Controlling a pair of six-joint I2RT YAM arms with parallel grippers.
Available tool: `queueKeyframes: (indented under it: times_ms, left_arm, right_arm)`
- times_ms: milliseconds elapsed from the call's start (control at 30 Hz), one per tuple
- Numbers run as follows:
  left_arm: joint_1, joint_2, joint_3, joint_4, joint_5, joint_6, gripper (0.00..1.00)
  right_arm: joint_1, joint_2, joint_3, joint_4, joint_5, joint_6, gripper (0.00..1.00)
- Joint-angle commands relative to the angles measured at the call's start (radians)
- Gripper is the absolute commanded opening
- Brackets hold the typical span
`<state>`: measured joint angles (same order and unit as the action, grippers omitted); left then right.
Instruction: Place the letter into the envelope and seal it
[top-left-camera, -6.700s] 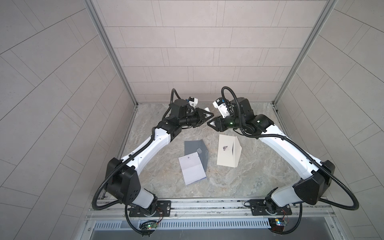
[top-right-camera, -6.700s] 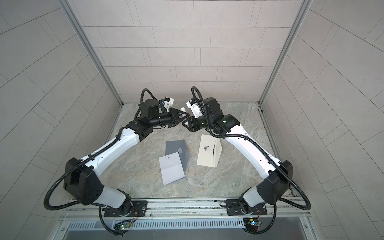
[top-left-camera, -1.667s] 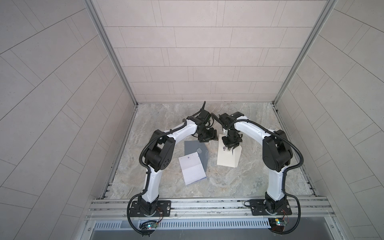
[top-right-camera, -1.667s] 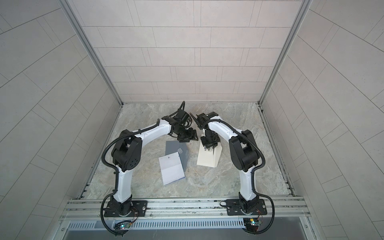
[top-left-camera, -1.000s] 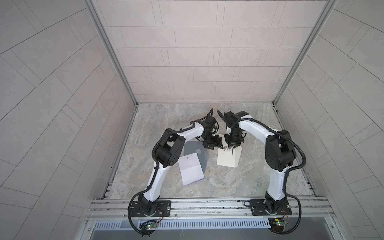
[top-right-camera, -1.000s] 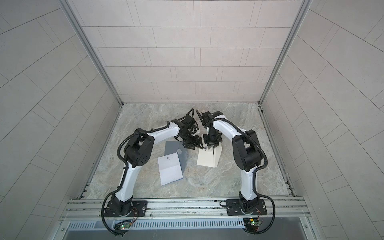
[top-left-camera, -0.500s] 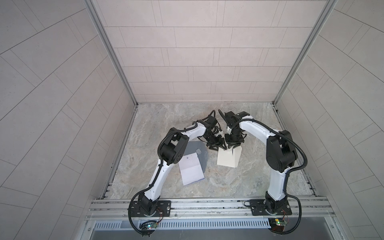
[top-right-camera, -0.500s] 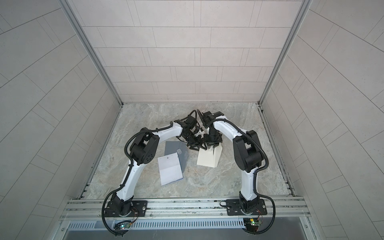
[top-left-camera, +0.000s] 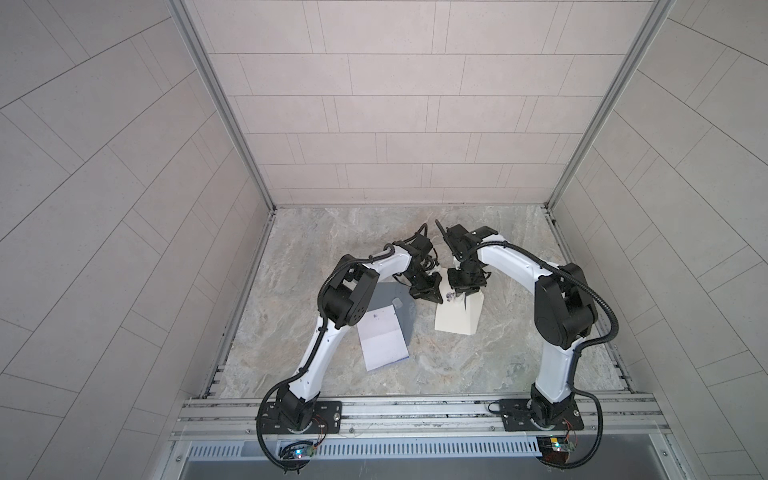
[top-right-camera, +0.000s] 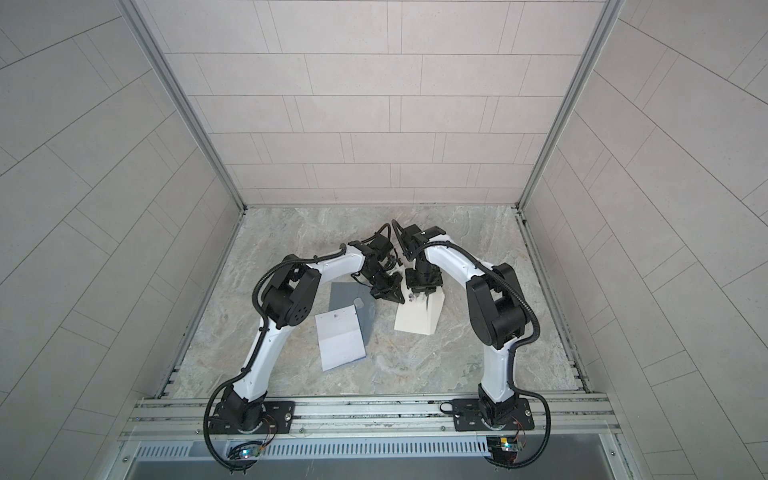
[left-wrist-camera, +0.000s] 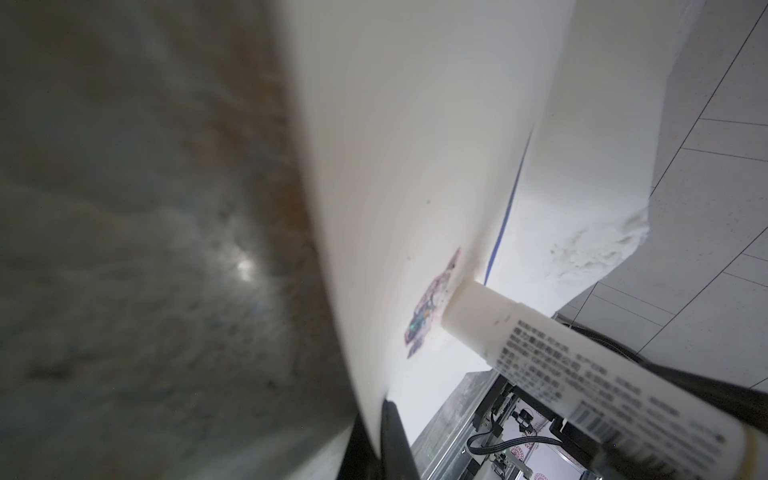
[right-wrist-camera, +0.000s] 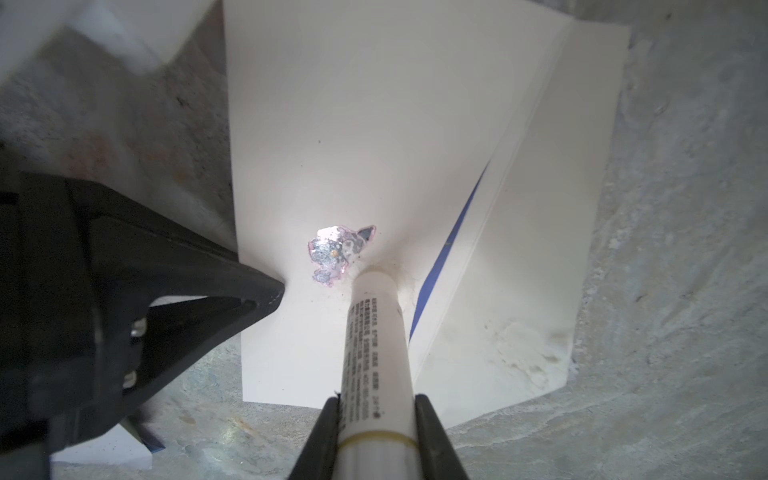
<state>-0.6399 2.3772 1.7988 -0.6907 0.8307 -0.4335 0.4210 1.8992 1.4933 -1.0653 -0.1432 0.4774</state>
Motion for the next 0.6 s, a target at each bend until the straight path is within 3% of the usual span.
queueKeyframes:
  times_ms: [0,133,567]
  left_arm:
    - [-0.017,0.031,-0.022,-0.05,-0.071,0.001,0.0]
    - [-0.015,0.018,-0.034,-0.052,-0.098,-0.006,0.0]
    - [-0.014,0.005,-0.045,-0.049,-0.117,-0.008,0.0]
  right_arm:
    - [-0.004,0.038,-0.073,0.086,0.159,0.047,0.0]
    - [-0.017,0.044,-0.079,0.073,0.204,0.066,0.0]
    - [-0.082,0.043,-0.063,0.059,0.16,0.032,0.0]
